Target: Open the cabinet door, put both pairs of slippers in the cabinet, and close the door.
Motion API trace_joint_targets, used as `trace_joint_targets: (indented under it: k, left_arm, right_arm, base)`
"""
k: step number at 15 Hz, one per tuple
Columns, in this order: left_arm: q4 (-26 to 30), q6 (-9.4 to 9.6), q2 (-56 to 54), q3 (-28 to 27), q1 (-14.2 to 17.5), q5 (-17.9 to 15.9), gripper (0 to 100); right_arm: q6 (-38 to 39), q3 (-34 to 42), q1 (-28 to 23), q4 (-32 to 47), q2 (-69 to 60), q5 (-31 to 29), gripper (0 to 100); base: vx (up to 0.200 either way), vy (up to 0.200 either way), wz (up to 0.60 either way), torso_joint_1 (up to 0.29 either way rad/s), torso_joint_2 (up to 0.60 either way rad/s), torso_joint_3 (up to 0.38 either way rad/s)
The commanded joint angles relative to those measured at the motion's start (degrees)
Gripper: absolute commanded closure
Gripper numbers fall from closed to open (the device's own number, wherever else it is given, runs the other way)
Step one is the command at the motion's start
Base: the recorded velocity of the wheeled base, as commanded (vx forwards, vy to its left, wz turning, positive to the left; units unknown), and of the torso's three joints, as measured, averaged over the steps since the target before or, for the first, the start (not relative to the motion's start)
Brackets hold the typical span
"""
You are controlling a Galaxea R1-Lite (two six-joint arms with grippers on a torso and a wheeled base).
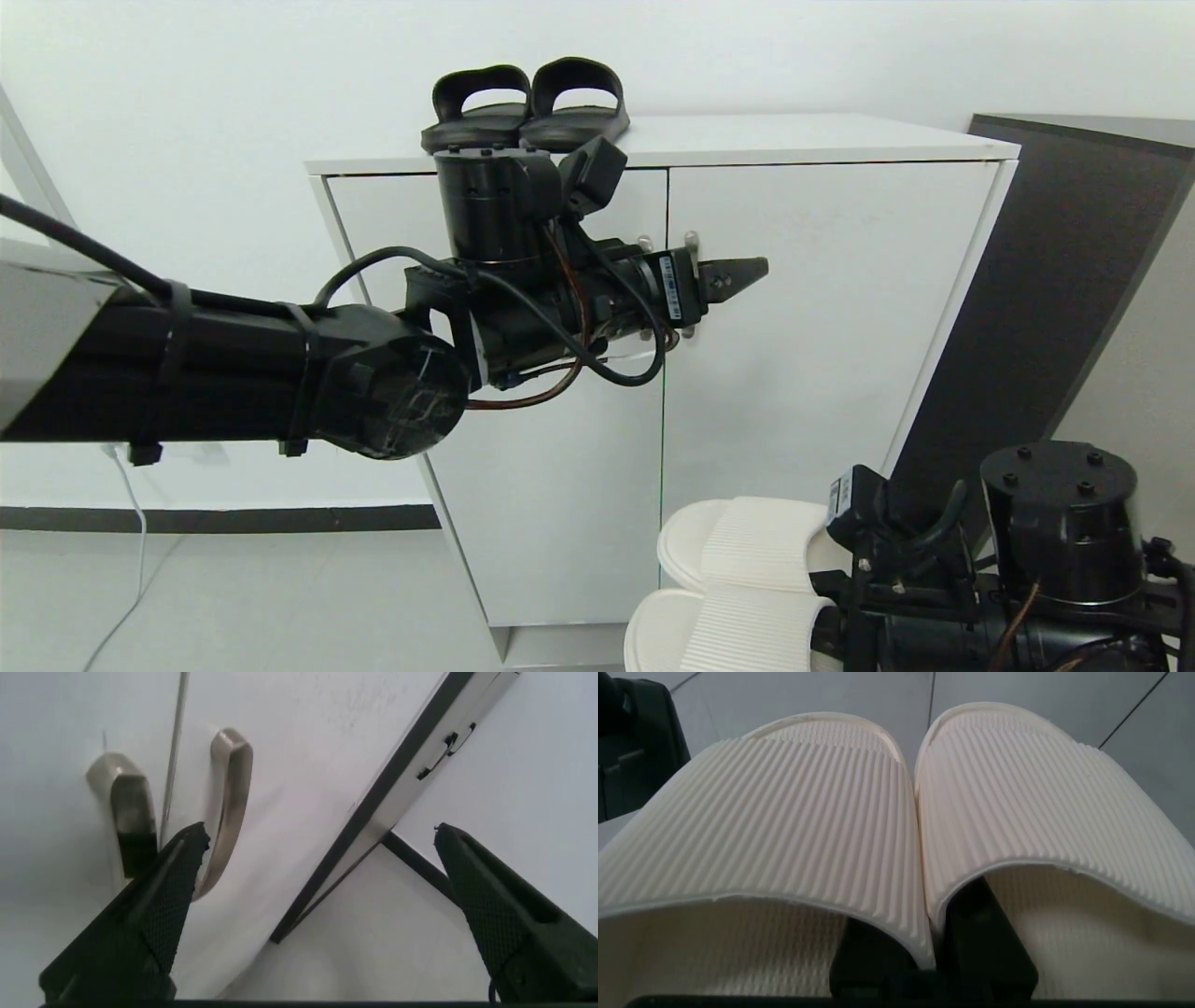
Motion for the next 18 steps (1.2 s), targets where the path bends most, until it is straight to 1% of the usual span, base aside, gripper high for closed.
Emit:
trace_joint_targets:
  k: [1,2,9,10,12,15,18]
  left_arm:
    - [0.2,-0.01,2.9,-2.4,0.0,1.0,0]
    - [0.2,-0.01,3.7,-3.2,0.0,1.6,0]
    - [1.2,-0.28,4.2,-3.9,-0.3,1.4,0]
    - [1.4,-0.28,4.2,-3.9,-0.3,1.3,100]
    - [1.3,-0.36,4.0,-3.6,-0.3,1.3,100]
    - [1.2,-0.36,3.3,-2.8,-0.3,1.3,100]
    - [1.0,-0.45,0.7,0.5,-0.5,1.3,100]
  right_arm:
    - [0.0,0.2,0.0,-0.3,0.0,0.0,100]
    - [0.0,0.2,0.0,-0.6,0.1,0.0,100]
    - [-0.1,0.4,0.1,-0.6,0.1,0.1,100]
    - [-0.1,0.5,0.2,-0.7,0.1,0.2,100]
    - [-0.1,0.8,0.4,-0.8,0.1,0.2,100]
    - [-0.1,1.6,0.3,-1.1,-0.1,2.6,100]
    - [-0.2,2.5,0.3,-1.1,-0.6,4.7,100]
  base:
    - [0.0,0.0,0.0,0.0,0.0,0.0]
    - [0.0,0.0,0.0,0.0,0.0,0.0]
    - [0.0,0.0,0.0,0.0,0.0,0.0]
    - [0.0,0.0,0.0,0.0,0.0,0.0]
    - [0.0,0.0,0.0,0.0,0.0,0.0]
    - [0.0,0.0,0.0,0.0,0.0,0.0]
    - [0.0,0.0,0.0,0.0,0.0,0.0]
